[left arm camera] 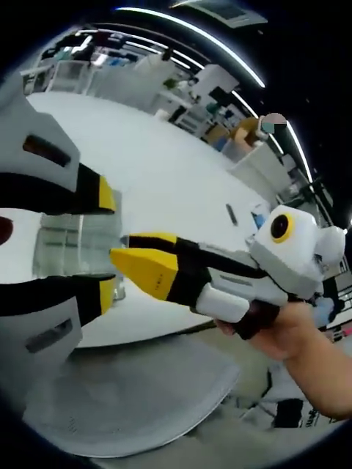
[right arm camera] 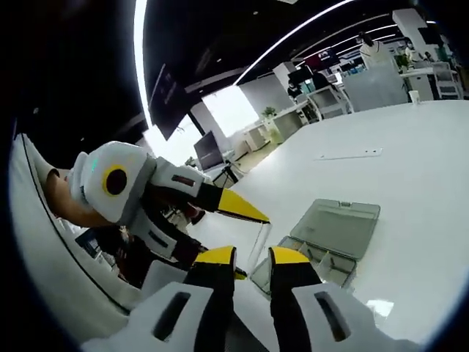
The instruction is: Insert the divider into the dual guide fixture by aligning both edges with the guide slots and pushing it downward to the bottom, including one-sided entry, uneven engagement, binding, and posture correction.
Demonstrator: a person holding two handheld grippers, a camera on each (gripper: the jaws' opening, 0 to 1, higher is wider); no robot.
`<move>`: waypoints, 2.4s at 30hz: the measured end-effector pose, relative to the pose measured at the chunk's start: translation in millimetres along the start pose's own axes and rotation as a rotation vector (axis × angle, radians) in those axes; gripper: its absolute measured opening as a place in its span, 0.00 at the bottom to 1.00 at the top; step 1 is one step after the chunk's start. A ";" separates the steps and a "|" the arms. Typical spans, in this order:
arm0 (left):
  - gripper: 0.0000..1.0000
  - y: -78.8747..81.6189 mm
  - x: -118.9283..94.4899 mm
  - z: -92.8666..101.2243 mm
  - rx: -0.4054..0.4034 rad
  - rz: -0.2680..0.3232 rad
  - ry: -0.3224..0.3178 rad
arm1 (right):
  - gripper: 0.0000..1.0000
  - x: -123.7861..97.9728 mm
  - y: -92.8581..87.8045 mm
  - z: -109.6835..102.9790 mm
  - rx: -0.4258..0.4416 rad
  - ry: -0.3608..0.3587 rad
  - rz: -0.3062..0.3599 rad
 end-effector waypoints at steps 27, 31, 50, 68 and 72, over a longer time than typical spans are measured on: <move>0.29 4.5 -0.1 0.3 0.071 0.007 0.047 | 0.00 2.2 -9.7 2.2 0.081 0.010 -0.053; 0.29 3.9 -0.2 1.3 0.088 0.006 0.055 | 0.00 2.8 -10.9 2.7 0.102 0.013 -0.048; 0.28 3.0 -1.6 1.1 0.129 0.016 0.088 | 0.00 4.3 -13.1 5.1 0.137 -0.001 -0.049; 0.37 -8.0 -8.7 -3.0 0.015 0.024 0.068 | 0.00 -0.4 -15.7 8.8 0.099 -0.011 -0.043; 0.38 -8.4 -12.8 -9.7 -0.052 0.038 0.061 | 0.00 0.3 -17.9 6.5 0.063 -0.006 -0.057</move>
Point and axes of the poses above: the point that each gripper's makers call its tool centre point, and the gripper's own axes: x roughly forward along the fingers, z roughly to its right, y roughly out of its top, the point moved 3 cm from there along -x, roughly backward along the fingers, and after that the axes turned 5 degrees about -x, right-handed, at the moved point
